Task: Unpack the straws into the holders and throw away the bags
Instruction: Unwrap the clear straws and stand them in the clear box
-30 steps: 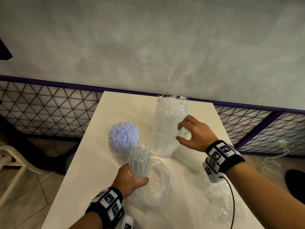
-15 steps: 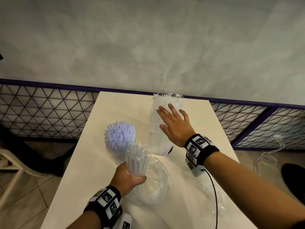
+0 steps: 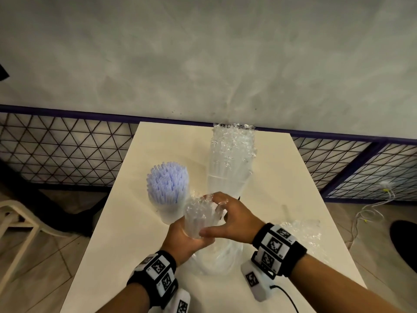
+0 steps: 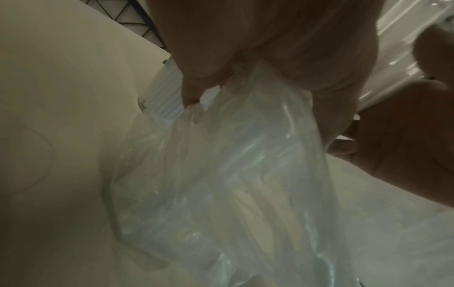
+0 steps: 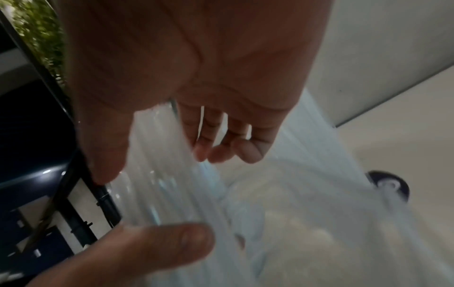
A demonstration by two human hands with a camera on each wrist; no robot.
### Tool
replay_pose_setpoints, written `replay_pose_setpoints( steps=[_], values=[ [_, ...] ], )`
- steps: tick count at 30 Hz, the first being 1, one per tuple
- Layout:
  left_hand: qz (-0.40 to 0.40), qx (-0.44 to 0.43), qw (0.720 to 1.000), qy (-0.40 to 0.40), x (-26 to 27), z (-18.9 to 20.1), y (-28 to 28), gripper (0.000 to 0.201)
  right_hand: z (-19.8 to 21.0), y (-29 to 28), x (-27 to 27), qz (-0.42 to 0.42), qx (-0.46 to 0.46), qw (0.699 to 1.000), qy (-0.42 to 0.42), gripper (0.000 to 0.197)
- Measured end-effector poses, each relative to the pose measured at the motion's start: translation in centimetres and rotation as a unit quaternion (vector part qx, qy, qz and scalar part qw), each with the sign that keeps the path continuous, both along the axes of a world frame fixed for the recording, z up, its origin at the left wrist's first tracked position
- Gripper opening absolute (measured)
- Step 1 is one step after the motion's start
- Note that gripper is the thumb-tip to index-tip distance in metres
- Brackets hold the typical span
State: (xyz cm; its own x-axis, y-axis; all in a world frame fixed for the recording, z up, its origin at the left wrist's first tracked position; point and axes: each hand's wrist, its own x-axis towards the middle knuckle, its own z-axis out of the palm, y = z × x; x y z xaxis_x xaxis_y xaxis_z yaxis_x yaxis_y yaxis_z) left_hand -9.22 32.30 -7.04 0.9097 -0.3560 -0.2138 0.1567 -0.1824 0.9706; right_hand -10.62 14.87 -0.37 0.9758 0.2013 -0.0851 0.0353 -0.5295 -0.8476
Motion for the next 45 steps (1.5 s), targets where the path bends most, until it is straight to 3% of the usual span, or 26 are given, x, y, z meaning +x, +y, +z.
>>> replay_pose_setpoints(
  steps=[5, 17, 29, 33, 37, 40, 45],
  values=[
    [-0.033, 0.003, 0.999, 0.007, 0.2, 0.0, 0.4, 0.057, -1.0, 0.4, -0.3, -0.032, 0.031, 0.999, 0.003, 0.047],
    [-0.065, 0.04, 0.997, 0.004, 0.6, -0.9, 1.0, 0.046, -0.7, -0.2, -0.6, -0.046, 0.077, 0.995, 0.038, 0.025],
    [-0.018, 0.027, 0.999, -0.003, 1.0, -1.8, 1.0, 0.046, -1.0, 0.3, -0.9, -0.083, 0.05, 0.995, 0.015, 0.022],
    [0.005, 0.038, 0.999, 0.0, 1.4, -2.3, 1.2, 0.034, -0.7, -0.5, -0.7, -0.106, 0.051, 0.993, -0.009, 0.015],
    [-0.002, 0.042, 0.999, -0.004, 1.3, -2.5, 1.2, 0.025, -1.0, -0.4, -0.7, -0.085, 0.021, 0.996, -0.021, 0.009],
    [-0.001, 0.037, 0.999, -0.003, 1.3, -2.5, 1.1, 0.029, -1.7, -0.3, -0.7, -0.078, 0.04, 0.996, 0.026, 0.011],
    [0.002, 0.001, 1.0, 0.012, 0.9, -2.1, 1.0, 0.031, -2.2, -0.6, -0.8, -0.036, 0.006, 0.999, 0.017, 0.005]
  ],
)
